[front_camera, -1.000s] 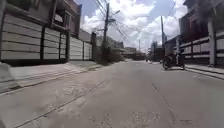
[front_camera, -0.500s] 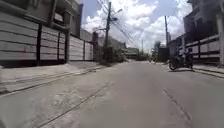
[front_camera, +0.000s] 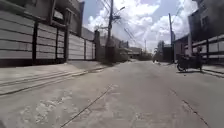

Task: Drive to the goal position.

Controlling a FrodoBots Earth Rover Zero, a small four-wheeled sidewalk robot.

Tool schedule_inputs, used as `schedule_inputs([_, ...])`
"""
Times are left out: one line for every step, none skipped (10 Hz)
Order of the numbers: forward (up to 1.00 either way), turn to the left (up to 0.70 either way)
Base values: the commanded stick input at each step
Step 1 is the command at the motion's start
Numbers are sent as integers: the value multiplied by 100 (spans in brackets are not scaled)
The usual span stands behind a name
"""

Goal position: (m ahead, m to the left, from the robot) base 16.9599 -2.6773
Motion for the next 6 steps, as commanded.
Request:
schedule_inputs([100, -16])
schedule_inputs([100, -37])
schedule_inputs([100, -38])
schedule_inputs([100, -36])
schedule_inputs([100, -7])
schedule_inputs([100, 0])
